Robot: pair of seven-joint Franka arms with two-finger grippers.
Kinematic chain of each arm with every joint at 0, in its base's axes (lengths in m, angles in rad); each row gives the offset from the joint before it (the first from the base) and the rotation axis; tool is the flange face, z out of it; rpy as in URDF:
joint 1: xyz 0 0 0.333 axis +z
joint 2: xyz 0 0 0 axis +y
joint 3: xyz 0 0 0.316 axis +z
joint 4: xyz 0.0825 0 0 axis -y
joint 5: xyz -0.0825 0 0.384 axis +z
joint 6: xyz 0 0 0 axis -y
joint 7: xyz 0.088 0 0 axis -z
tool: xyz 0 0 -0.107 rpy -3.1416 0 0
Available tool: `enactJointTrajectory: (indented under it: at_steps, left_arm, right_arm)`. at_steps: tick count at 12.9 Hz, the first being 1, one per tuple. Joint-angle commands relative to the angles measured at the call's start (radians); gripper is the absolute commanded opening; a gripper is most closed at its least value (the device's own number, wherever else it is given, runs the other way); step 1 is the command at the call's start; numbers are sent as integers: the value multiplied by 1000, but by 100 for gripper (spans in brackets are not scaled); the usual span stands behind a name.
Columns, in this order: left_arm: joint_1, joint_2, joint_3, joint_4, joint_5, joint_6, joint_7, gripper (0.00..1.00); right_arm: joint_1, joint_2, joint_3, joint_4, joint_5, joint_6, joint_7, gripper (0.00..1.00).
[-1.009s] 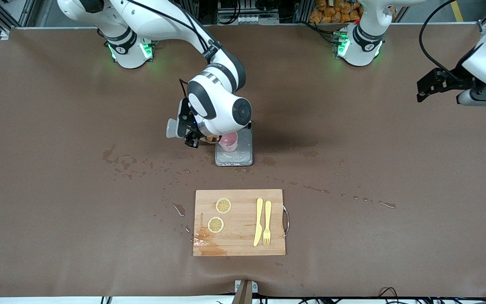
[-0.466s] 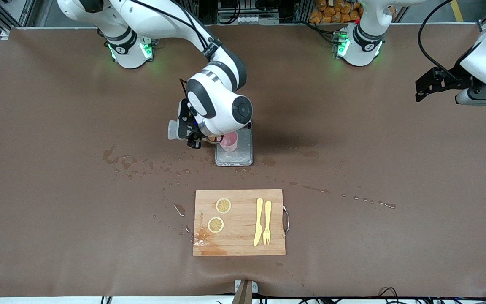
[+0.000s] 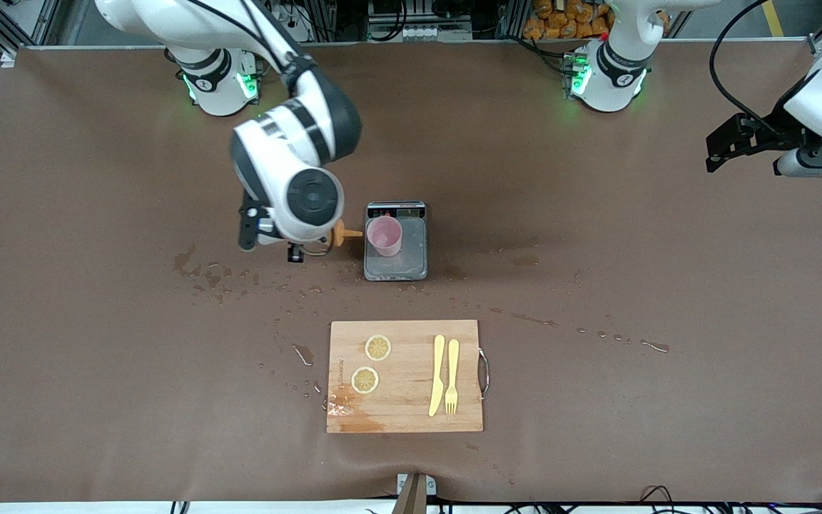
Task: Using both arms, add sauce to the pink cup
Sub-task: 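Tilt the squeeze bottle over the pink cup and squeeze sauce with the right gripper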
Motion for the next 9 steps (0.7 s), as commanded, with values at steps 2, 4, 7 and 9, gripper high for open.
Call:
enactJointTrajectory:
  at_steps: [2, 4, 7, 9]
  left_arm:
    - [-2, 8, -4, 26, -15, -20, 6, 100]
    - [-6, 13, -5, 26, -14, -20, 4, 100]
    - [-7, 30, -5, 28, -5, -17, 9, 100]
    - [-6, 37, -7, 30, -8, -15, 9, 100]
  right_arm:
    - [-133, -131, 12, -155, 150, 78, -152, 0]
    - [-243, -159, 12, -188, 276, 86, -275, 0]
    - [-374, -166, 12, -212, 383, 59, -439, 0]
    - [-466, -166, 12, -231, 454, 36, -557, 0]
